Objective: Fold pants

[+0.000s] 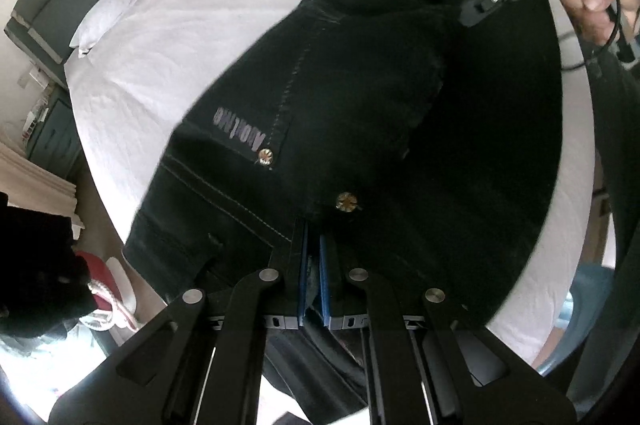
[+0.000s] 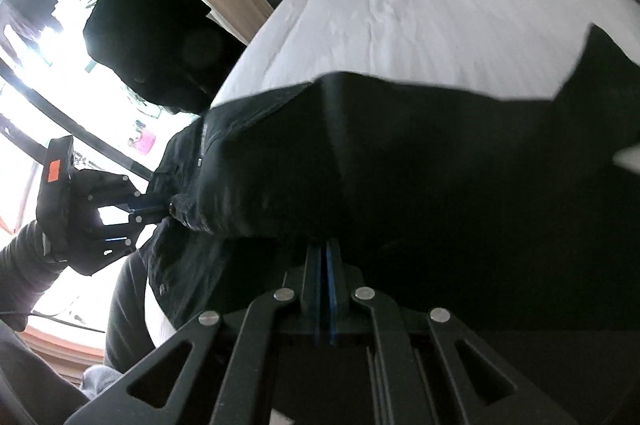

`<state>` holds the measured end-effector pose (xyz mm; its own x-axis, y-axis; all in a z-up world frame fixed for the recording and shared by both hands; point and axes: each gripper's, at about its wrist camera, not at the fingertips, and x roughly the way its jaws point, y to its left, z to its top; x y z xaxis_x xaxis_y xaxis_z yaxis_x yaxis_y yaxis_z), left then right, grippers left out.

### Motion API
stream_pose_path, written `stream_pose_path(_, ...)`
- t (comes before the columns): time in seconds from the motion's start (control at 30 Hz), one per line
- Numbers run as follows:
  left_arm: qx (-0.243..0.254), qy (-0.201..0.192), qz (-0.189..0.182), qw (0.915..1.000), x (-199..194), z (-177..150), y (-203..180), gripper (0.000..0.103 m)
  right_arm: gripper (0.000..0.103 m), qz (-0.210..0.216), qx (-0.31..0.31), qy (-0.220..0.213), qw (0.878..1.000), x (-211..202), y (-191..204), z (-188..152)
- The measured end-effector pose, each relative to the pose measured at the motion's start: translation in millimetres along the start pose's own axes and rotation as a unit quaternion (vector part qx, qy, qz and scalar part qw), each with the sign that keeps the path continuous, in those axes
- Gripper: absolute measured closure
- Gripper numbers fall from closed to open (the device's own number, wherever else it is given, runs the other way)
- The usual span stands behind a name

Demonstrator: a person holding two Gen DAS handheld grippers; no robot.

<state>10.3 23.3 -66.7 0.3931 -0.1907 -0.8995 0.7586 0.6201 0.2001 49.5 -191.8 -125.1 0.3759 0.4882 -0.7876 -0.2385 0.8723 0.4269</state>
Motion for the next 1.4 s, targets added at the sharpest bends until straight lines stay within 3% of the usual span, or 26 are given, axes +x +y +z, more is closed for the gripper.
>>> stream_pose_path(0.1,0.001,0.002,0.004,1.0,-2,-13,-4,0.099,0.1,0.001,-0.005,0.005,1.0,0,9,-10)
stream_pose_path(0.27,0.016,0.004,0.009,0.9998,-3,-25,-10,0.099,0.1,-0.044,-0.065,0.015,0.997,3,36,-22)
stream_pose_path(0.37,0.007,0.0,0.004,1.0,-8,-32,-10,0.099,0.1,-0.049,-0.074,0.016,0.996,5,36,-19)
stream_pose_path(0.53,0.017,-0.006,-0.01,0.9998,-19,-50,-19,0.099,0.1,-0.082,-0.12,0.034,0.989,11,42,-41)
stream_pose_path(0.87,0.03,0.001,-0.015,0.9994,-10,-65,-24,0.099,0.1,-0.113,-0.167,0.039,0.979,11,52,-55)
stream_pose_path(1.4,0.028,-0.006,-0.019,0.9994,-12,-75,-34,0.099,0.1,-0.122,-0.174,0.043,0.976,14,55,-63)
